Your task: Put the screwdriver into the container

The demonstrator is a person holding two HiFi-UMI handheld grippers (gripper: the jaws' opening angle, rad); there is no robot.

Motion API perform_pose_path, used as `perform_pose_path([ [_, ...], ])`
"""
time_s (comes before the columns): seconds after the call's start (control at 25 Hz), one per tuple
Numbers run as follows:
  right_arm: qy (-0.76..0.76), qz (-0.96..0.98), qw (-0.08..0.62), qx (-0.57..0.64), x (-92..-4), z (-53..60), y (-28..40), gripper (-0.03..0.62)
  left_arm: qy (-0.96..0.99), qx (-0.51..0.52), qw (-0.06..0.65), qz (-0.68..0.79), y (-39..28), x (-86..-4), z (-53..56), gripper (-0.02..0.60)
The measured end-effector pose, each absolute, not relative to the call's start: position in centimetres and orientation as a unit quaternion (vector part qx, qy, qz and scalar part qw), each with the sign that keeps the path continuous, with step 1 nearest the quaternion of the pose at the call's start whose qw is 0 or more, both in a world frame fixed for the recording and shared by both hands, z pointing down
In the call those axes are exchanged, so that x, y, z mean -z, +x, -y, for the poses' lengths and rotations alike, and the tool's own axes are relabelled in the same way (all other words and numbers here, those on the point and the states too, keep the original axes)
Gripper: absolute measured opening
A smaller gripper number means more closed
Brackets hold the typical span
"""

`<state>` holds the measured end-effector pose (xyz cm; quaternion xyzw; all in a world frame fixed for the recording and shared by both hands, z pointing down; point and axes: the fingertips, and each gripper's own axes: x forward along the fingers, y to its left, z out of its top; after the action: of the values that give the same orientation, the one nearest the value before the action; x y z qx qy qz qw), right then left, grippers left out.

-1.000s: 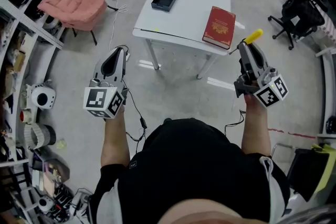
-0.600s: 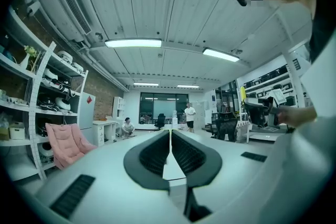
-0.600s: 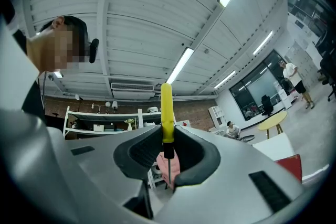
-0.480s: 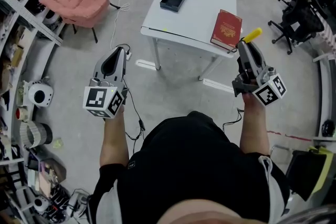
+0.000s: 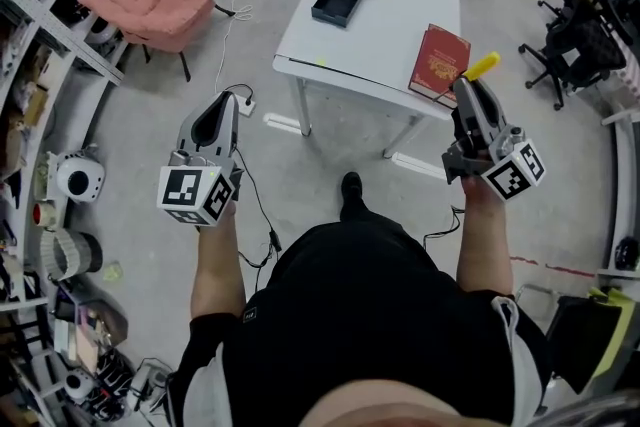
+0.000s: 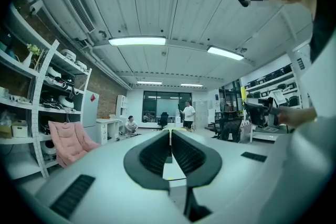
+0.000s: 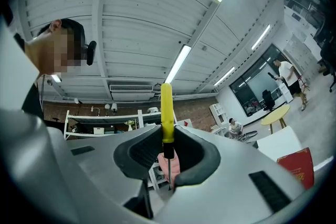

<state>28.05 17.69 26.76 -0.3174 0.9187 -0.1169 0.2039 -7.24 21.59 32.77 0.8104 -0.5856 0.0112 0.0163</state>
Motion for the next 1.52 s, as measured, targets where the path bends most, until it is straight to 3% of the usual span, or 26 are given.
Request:
perform_pose_path([
  [1.0,-0.291,-0.923,0.195,0.161,-30.1,1.9,29.3,0.083,0.805,-0.047,0.039,0.590,-3.7,-34.2,-3.8,0.026],
  [1.52,-0.280,-0.922,0.211,0.161,-30.0,8.8,33.9,0.083,0.807,-0.047,0.022,0.588,1.3,-32.8,3.1,0.026],
])
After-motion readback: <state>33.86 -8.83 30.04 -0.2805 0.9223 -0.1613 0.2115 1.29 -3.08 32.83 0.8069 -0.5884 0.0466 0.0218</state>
